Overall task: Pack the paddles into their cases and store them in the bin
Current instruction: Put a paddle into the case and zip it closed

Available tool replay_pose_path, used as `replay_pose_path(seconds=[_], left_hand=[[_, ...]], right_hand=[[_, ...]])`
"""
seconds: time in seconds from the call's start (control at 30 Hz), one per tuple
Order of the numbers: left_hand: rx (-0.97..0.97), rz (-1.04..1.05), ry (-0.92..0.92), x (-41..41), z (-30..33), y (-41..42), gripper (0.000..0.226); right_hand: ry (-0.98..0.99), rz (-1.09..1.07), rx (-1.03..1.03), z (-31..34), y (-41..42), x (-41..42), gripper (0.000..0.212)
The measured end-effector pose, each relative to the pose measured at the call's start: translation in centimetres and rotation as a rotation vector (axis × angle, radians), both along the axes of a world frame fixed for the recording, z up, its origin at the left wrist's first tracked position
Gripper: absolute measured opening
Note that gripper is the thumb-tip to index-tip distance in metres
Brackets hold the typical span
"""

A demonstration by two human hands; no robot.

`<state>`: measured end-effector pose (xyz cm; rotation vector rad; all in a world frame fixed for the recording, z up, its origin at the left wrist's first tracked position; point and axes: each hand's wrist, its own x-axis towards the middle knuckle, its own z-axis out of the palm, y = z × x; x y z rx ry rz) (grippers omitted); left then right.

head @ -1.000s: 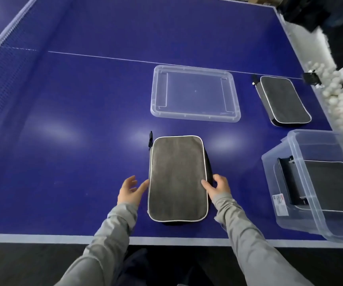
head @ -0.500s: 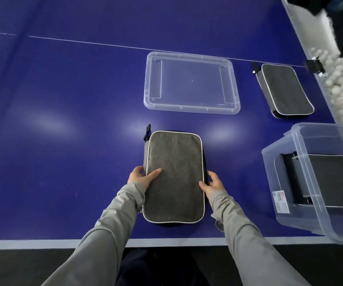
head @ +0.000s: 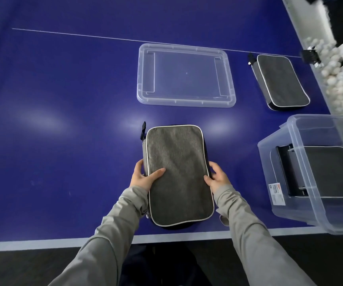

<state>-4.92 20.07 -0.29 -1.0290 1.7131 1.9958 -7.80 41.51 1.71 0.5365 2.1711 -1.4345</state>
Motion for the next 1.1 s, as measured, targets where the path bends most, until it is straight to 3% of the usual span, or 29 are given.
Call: replay_pose_path(seconds=[0.23, 0.33, 0.5, 0.57, 0.7, 0.8, 1.1], left_hand=[[0.054, 0.139, -0.087, -0.2, 1.9, 0.2, 0.039], [0.008, 0.265, -0.053, -0.1, 2.5, 0.1, 0.027], [-0.068, 0.505, 0.024, -0.8, 4.1, -0.3, 0.031], [-0.095, 0.579, 0.049, -1.3, 4.7, -0.4, 0.035], [-0.095, 0.705, 0.100, -2.2, 5.9, 0.1, 0.043], [-0.067, 0.778, 0.105, -2.7, 6.6, 0.6, 0.045], [-0.060, 0.857, 0.101, -3.2, 7.5, 0.9, 0.043]], right_hand=[[0.079, 0.150, -0.021, 1.8, 0.3, -2.0, 0.049], [0.141, 0.208, 0.163, 2.5, 0.4, -2.2, 0.049], [0.745, -0.102, 0.381, 3.3, -0.7, 3.2, 0.022], [0.845, -0.096, 0.384, 3.2, -2.2, 6.4, 0.018], [0.828, 0.101, 0.419, 2.2, -6.4, 10.1, 0.026], [0.787, 0.104, 0.474, 2.1, -8.8, 9.5, 0.033], [0.925, 0.042, 0.585, 2.6, -9.4, 7.4, 0.009]])
